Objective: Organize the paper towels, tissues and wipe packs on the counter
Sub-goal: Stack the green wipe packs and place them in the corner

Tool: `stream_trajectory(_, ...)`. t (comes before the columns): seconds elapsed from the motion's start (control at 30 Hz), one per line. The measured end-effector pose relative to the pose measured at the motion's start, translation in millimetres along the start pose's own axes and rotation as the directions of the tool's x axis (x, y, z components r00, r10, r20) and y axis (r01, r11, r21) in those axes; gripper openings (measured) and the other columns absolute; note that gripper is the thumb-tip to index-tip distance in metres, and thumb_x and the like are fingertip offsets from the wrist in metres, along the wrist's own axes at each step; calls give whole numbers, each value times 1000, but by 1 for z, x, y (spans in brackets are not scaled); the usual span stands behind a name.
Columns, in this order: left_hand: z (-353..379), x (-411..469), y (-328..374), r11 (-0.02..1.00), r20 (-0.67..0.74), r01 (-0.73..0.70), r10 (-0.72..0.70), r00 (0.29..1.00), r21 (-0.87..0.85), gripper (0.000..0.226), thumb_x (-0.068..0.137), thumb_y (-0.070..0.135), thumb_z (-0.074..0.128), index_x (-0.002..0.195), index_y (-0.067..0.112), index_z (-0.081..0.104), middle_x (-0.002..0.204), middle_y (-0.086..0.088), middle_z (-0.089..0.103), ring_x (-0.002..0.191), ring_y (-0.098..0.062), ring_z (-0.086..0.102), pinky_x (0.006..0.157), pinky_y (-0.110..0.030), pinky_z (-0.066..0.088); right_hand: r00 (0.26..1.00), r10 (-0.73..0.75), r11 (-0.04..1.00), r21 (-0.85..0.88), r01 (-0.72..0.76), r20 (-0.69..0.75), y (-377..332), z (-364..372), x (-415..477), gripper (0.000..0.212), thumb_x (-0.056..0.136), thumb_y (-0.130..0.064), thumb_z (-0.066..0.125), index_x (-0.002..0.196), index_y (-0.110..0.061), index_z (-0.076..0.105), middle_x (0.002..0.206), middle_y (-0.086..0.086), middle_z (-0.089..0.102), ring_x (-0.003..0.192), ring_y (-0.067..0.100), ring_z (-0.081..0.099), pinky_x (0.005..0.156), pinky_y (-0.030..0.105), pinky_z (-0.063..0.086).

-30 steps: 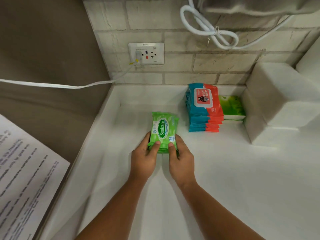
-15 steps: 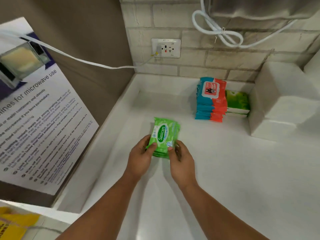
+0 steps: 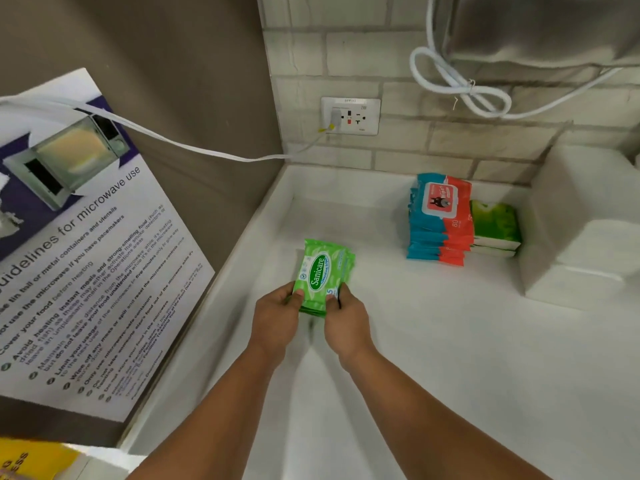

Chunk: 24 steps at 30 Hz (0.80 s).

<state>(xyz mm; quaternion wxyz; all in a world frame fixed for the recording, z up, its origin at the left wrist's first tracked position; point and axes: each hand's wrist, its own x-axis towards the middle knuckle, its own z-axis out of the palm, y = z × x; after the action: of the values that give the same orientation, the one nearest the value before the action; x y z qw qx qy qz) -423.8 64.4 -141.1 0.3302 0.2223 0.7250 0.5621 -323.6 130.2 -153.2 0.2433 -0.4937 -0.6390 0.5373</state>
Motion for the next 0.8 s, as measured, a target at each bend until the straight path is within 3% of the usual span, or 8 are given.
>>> stream_trajectory(0.2, 3, 66, 5, 999, -73, -16, 19, 997, 41, 24, 102, 17, 58, 113, 26, 78, 101, 7, 80, 96, -12, 74, 89, -28, 55, 999, 35, 999, 26, -35, -1, -28, 14, 54, 25, 101, -19, 43, 117, -15, 63, 108, 6, 71, 98, 26, 66, 91, 46, 55)
stream_trajectory(0.37, 11, 117, 14, 998, -123, -26, 34, 992, 62, 25, 102, 16, 58, 121, 17, 75, 98, 4, 75, 86, -11, 68, 72, -19, 48, 999, 47, 998, 30, -47, -6, -40, 25, 103, 28, 100, -19, 43, 119, -16, 64, 108, 7, 72, 98, 31, 67, 89, 48, 56)
stream_trajectory(0.5, 17, 150, 19, 995, -138, -21, 35, 990, 102, 27, 101, 20, 60, 124, 18, 74, 99, 5, 74, 90, -14, 68, 80, -22, 47, 999, 44, 996, 77, -42, -18, -48, 29, 133, 30, 101, -17, 43, 123, -14, 64, 113, 8, 72, 101, 29, 67, 93, 44, 55)
stream_trajectory(0.6, 21, 174, 23, 996, -115, -9, 19, 993, 91, 27, 100, 23, 61, 123, 19, 74, 105, 3, 77, 96, -17, 71, 86, -28, 54, 999, 43, 995, 91, -40, -26, -54, 28, 153, 32, 99, -15, 43, 121, -13, 66, 112, 9, 73, 101, 31, 67, 89, 42, 55)
stream_trajectory(0.67, 24, 186, 25, 996, -89, -4, 11, 996, 84, 26, 99, 24, 61, 122, 19, 74, 105, 2, 78, 99, -19, 73, 92, -33, 57, 998, 48, 993, 111, -44, -32, -57, 27, 162, 31, 99, -14, 42, 119, -13, 67, 110, 7, 73, 97, 27, 67, 83, 37, 54)
stream_trajectory(0.8, 29, 198, 31, 997, -88, -2, 9, 996, 83, 25, 101, 27, 62, 120, 22, 75, 104, 3, 78, 97, -17, 72, 91, -33, 57, 999, 47, 989, 144, -43, -24, -59, 21, 176, 29, 101, -13, 42, 116, -12, 67, 108, 3, 73, 84, 15, 63, 65, 21, 46)
